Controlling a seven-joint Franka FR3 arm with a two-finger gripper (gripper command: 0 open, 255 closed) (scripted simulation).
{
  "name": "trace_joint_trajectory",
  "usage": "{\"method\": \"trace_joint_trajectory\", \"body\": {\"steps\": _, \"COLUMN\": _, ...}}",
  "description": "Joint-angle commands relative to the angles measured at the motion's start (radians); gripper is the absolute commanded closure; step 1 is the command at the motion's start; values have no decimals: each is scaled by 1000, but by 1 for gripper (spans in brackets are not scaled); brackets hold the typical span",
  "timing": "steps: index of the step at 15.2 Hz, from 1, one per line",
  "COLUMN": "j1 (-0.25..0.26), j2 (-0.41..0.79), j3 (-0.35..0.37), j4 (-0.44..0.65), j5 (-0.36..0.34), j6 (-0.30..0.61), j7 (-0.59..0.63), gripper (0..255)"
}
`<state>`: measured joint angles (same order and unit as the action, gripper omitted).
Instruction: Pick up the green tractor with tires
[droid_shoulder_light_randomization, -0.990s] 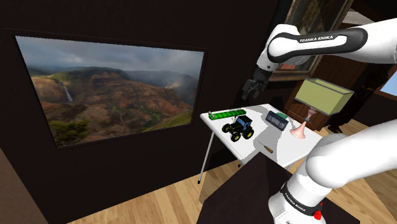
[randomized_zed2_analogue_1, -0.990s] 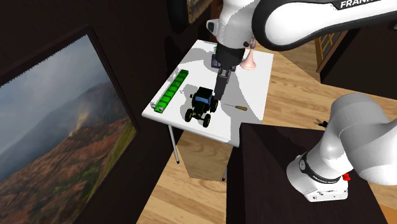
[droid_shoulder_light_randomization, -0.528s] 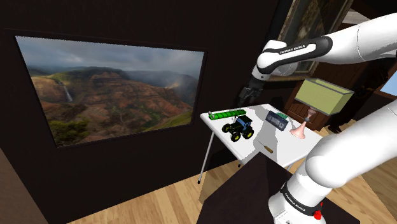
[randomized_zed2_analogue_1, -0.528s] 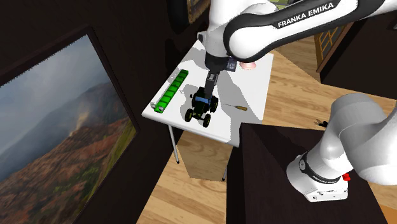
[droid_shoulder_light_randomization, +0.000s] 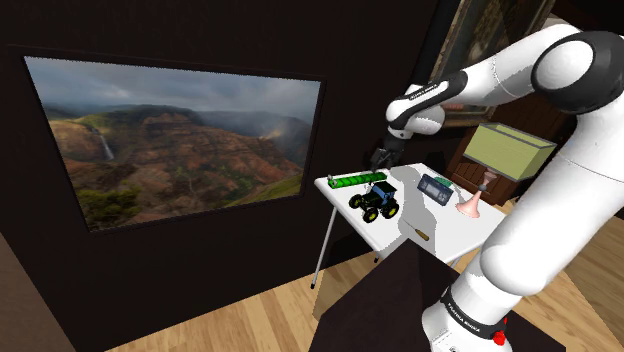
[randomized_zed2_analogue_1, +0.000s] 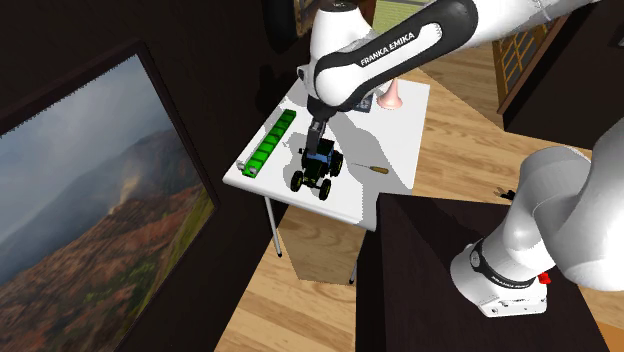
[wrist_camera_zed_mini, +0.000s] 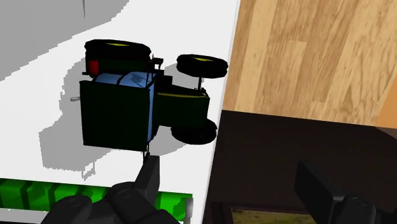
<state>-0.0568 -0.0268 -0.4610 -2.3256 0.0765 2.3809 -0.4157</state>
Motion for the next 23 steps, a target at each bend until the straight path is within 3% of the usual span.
{"method": "trace_joint_trajectory", "body": {"steps": 1, "j1": -5, "j2": 89, "j3": -10, "j4": 41, "j5": 61, "j6": 39, "j7": -59, "gripper": 0}}
{"method": "trace_joint_trajectory", "body": {"steps": 9, "j1": -116, "j2": 418, "j3": 37, "j4": 264, "j5": 278, "j6": 104, "j7": -266, "gripper": 0}}
{"method": "trace_joint_trajectory", "body": {"steps": 19, "j1": -158, "j2": 521, "j3": 85, "j4": 288, "j5": 347, "j6": 176, "j7": -321, "gripper": 0}}
{"method": "trace_joint_trajectory", "body": {"steps": 20, "j1": -158, "j2": 522, "j3": 85, "j4": 290, "j5": 347, "j6": 175, "j7": -320, "gripper": 255}}
{"method": "trace_joint_trajectory", "body": {"steps": 23, "j1": -157, "j2": 522, "j3": 85, "j4": 291, "j5": 346, "j6": 175, "j7": -319, "gripper": 255}}
